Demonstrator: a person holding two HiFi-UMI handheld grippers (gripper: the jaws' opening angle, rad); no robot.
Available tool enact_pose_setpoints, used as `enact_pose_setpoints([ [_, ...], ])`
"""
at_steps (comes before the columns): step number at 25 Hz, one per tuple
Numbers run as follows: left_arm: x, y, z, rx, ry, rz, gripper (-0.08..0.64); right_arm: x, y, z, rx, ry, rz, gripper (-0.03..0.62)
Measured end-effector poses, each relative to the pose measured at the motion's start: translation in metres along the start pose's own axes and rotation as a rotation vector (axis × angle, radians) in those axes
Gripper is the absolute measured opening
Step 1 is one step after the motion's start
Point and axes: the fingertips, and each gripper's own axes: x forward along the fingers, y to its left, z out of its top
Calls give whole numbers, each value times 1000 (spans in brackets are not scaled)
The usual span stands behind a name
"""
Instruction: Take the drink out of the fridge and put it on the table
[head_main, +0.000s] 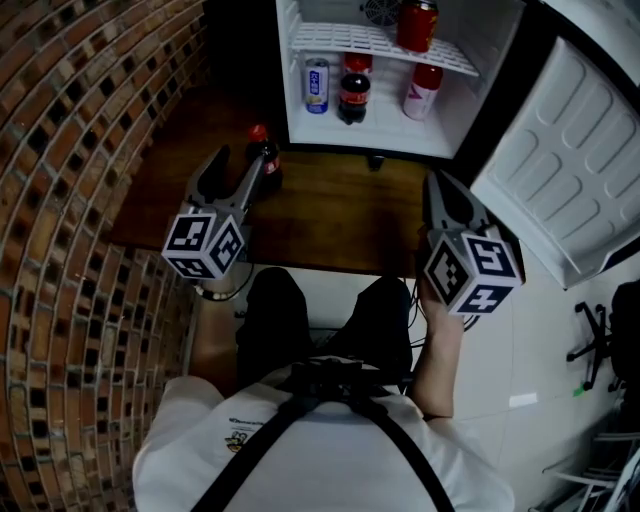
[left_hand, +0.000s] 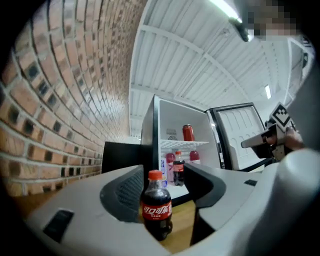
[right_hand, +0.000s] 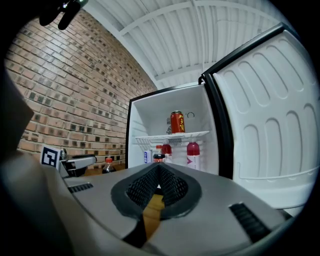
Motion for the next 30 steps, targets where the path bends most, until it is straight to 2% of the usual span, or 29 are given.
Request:
enact_pose_setpoints([
  [2,-8,-17,18,57,-18,-24,156,1,2,-2,-6,8,-1,-11],
  [5,-10,-48,22,49,1,-118,16,2,3,-6,-12,21,-4,-11],
  [6,-7,-58,17,42,22,-141,-9,3,3,-8,-14,25,-4,-11],
  [10,9,-94,-16,22,136,-201,-9,3,5,-11,-36,38,-11,-11],
  [14,22,-116,-34,-5,193,-248,-9,3,7,-14,-54,42,-13,-11],
  [22,28,-128,-38,-11,211,-270,-9,1,-5,-19,-76,71,-56,-11],
  [30,28,-132,-45,-19,225,-278,-9,1,-6,-21,-69,77,-61,-11],
])
